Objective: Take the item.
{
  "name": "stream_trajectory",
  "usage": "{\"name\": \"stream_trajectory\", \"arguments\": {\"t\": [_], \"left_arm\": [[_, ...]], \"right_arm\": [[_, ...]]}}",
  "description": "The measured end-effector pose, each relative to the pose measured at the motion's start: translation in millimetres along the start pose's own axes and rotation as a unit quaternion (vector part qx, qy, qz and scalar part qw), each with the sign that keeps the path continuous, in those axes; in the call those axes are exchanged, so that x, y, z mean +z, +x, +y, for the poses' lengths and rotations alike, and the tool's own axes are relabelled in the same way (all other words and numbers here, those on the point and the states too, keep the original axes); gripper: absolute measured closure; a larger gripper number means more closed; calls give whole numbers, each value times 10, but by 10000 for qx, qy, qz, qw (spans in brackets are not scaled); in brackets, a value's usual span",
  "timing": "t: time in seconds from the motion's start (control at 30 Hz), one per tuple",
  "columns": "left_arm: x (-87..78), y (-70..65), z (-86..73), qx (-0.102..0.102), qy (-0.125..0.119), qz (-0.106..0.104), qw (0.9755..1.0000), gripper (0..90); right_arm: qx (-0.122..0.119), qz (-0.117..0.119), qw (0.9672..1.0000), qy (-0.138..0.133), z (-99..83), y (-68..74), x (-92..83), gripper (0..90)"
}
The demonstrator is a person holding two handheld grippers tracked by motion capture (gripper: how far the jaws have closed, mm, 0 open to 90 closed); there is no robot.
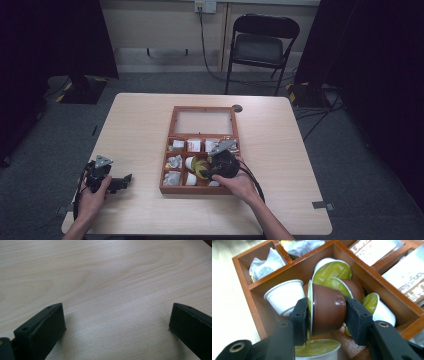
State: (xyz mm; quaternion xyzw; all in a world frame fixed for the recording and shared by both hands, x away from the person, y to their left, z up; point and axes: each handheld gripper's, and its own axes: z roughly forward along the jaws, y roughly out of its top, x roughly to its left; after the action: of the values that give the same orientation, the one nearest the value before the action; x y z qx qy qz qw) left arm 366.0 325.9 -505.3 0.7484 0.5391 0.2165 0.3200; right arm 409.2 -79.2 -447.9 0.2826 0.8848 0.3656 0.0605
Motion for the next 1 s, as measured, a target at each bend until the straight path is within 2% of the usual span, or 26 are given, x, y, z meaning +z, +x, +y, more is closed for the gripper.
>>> {"name": "stream_trajectory", "arguments": {"t": [0.63,1.0], "left_arm": [[0,0,0,0,-1,-2,10000,0],[0,0,0,-2,-1,-2,10000,0]], "right_arm": [[192,-76,9991,-380,9,-79,-202,554],[248,-114,9984,-491,5,-116,-281,554]]}}
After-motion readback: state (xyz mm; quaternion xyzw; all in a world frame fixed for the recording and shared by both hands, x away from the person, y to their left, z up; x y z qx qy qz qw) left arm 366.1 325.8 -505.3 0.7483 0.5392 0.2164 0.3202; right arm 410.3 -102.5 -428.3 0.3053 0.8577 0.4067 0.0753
